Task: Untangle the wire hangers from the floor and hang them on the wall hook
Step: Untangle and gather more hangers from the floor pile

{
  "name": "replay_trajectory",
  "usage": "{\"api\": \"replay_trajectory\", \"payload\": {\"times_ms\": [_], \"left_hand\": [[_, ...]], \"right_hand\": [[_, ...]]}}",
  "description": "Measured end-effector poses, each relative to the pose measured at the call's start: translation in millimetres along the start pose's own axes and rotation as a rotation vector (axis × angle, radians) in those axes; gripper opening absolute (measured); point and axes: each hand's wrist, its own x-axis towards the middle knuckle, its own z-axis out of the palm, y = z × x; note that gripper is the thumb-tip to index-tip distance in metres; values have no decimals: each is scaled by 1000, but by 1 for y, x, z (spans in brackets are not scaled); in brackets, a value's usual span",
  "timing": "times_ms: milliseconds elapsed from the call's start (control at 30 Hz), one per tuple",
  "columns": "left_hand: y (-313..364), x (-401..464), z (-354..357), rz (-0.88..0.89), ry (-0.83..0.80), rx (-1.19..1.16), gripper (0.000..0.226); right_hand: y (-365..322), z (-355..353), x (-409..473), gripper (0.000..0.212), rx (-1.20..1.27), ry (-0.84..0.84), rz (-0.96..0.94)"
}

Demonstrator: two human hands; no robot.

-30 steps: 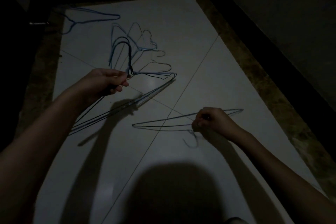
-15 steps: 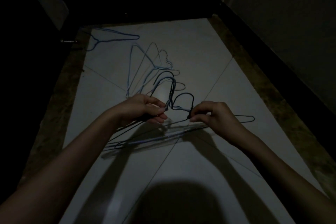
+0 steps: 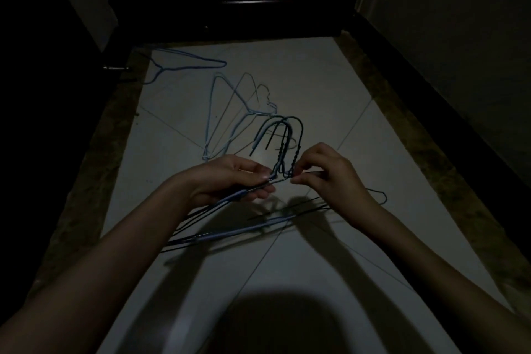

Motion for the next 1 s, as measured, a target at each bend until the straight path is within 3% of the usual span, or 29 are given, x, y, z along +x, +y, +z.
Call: {"api": "replay_trajectory", "payload": {"times_ms": [133, 567, 800, 1000], "left_hand": [[1, -2, 0, -23, -3, -6, 13], [-10, -5, -30, -19, 20, -80, 14], [-13, -11, -68, -38, 168, -221, 15], [-3, -5, -106, -25, 282, -244, 13]], "right_hand": [[-2, 6, 7, 21, 40, 5, 58], [0, 35, 31, 5, -66, -168, 44], [24, 38, 58, 31, -125, -173, 122], [60, 45, 100, 39, -110, -54, 254]]}}
